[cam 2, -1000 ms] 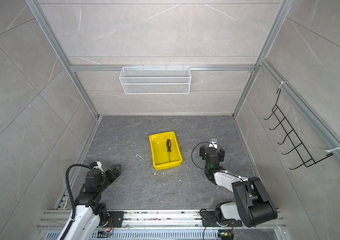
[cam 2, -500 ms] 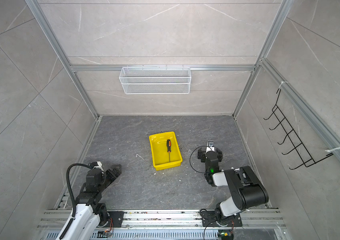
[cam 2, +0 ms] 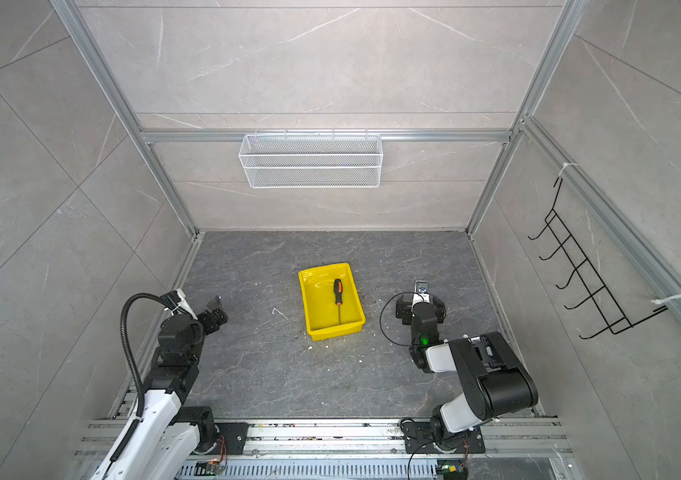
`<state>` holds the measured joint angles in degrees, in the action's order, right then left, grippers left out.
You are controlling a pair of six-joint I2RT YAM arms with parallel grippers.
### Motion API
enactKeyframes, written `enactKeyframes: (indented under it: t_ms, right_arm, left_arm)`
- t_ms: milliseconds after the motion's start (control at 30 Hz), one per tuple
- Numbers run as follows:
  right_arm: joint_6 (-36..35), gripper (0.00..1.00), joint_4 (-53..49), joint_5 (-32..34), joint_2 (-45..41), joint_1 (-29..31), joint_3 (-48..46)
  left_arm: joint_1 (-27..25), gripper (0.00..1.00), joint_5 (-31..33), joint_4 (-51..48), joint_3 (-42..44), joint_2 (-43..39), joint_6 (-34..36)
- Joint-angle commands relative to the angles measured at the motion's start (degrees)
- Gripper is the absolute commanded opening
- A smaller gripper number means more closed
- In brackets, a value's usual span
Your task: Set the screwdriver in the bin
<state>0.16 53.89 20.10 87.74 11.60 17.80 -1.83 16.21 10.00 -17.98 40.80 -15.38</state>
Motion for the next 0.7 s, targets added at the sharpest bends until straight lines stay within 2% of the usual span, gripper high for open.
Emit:
enactKeyframes:
  t_ms: [0, 67, 133, 200, 300, 433, 533, 600, 667]
  right_arm:
    - [-0.38, 1.0, 1.49, -0.58, -0.25, -0.27, 0.73]
    - [-0.38, 1.0, 1.43, -0.57, -0.16, -0.39, 0.73]
    - [-0.38, 1.0, 1.42, -0.65, -0.22, -0.35, 0.74]
    - [-0.34, 1.0, 1.35, -0.82, -0.21, -0.34, 0.84]
    - [-0.35, 1.0, 1.11, -1.01, -0.29, -0.52, 0.92]
    - [-0.34, 1.0, 1.07, -1.02, -0.29, -0.45, 0.92]
    - [-0.34, 1.0, 1.07, -0.98, -0.29, -0.47, 0.92]
    - [-0.36, 1.0, 1.13, -0.99, -0.29, -0.52, 0.92]
    - [-0.34, 1.0, 0.98, -1.11, -0.29, -0.54, 0.92]
  left_arm:
    - [0.06, 1.0, -1.12, 20.29, 7.66, 5.33, 13.33]
    - [0.07, 1.0, -5.44, 27.45, 10.49, 9.55, 15.59]
    - [0.07, 1.0, -6.02, 31.05, 10.73, 15.08, 15.83]
    - [0.07, 1.0, -1.57, 33.58, 8.72, 21.47, 14.46]
    - [0.07, 1.0, 4.75, 27.67, 3.45, 25.78, 12.81]
    - [0.51, 1.0, -1.2, 35.67, 4.62, 29.01, 15.5]
    - [0.59, 1.0, -4.7, 36.43, 3.36, 31.69, 15.93]
    - [0.81, 1.0, -8.05, 44.36, 4.66, 37.39, 17.2]
    - [0.81, 1.0, -9.31, 58.85, 5.65, 48.11, 19.41]
